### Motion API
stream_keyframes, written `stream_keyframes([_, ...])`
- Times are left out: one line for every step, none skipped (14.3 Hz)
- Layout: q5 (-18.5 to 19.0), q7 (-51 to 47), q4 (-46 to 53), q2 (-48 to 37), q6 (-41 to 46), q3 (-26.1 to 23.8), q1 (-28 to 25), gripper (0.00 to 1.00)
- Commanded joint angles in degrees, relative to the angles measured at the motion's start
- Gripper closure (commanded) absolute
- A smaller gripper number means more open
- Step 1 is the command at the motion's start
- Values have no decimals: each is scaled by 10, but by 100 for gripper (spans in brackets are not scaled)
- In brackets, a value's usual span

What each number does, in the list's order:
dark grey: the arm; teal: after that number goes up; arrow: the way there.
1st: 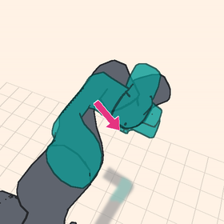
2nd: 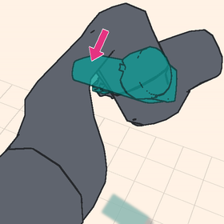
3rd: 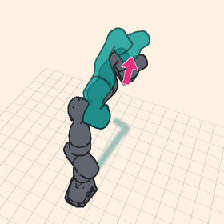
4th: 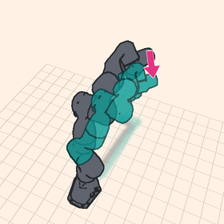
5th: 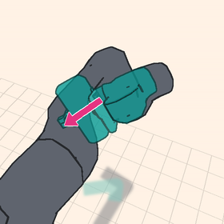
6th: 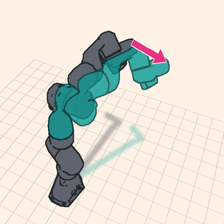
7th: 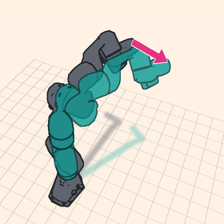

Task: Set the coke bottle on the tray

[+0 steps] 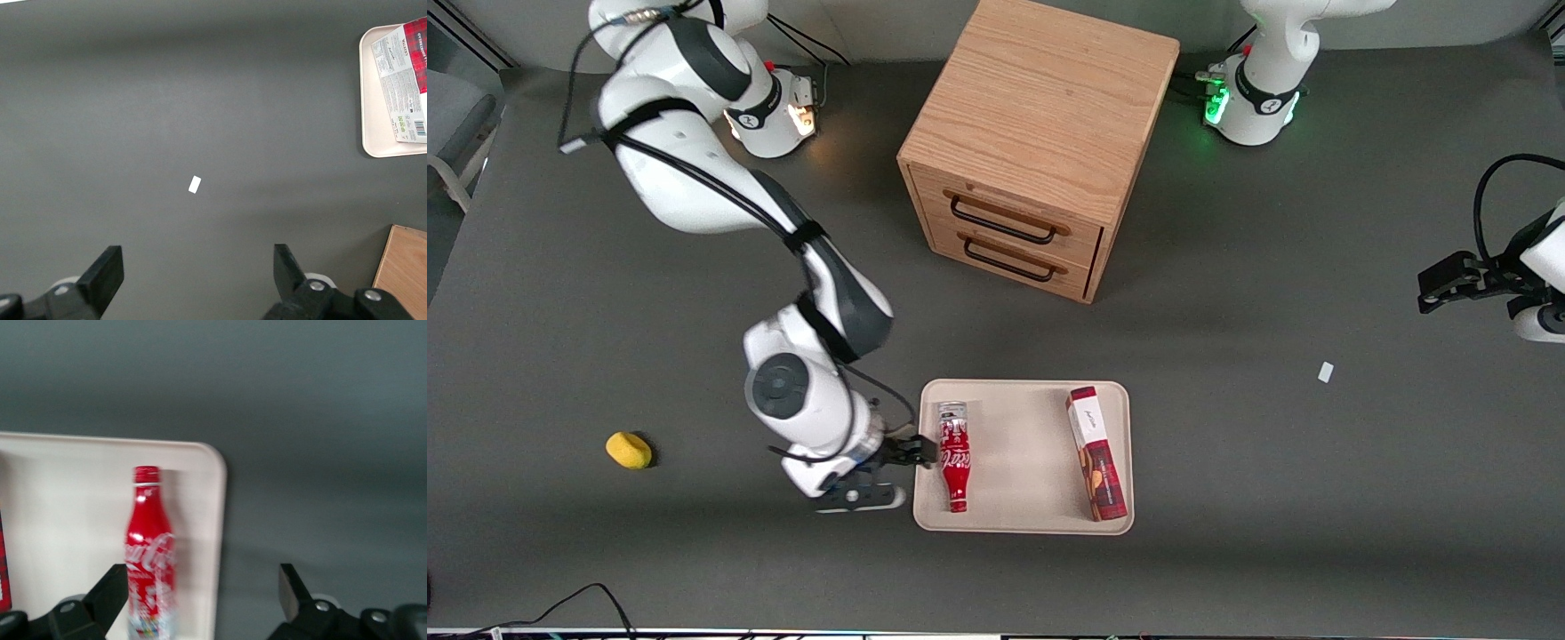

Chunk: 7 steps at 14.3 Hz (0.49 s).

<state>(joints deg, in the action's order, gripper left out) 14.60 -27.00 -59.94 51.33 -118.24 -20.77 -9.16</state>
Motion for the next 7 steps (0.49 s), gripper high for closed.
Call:
stream_keyframes([-8, 5, -135, -138, 41, -2, 48, 0])
stream_keyframes([-8, 9, -181, -185, 42, -2, 74, 0])
stream_keyframes([-12, 25, -227, -232, 43, -2, 91, 0])
stream_keyframes([-40, 39, -272, -280, 42, -1, 109, 0])
stream_keyframes([-81, 47, -312, -322, 42, 4, 127, 0])
stream_keyframes([-104, 62, -348, -362, 42, 8, 136, 0])
stream_keyframes([-111, 83, -380, -399, 43, 22, 139, 0])
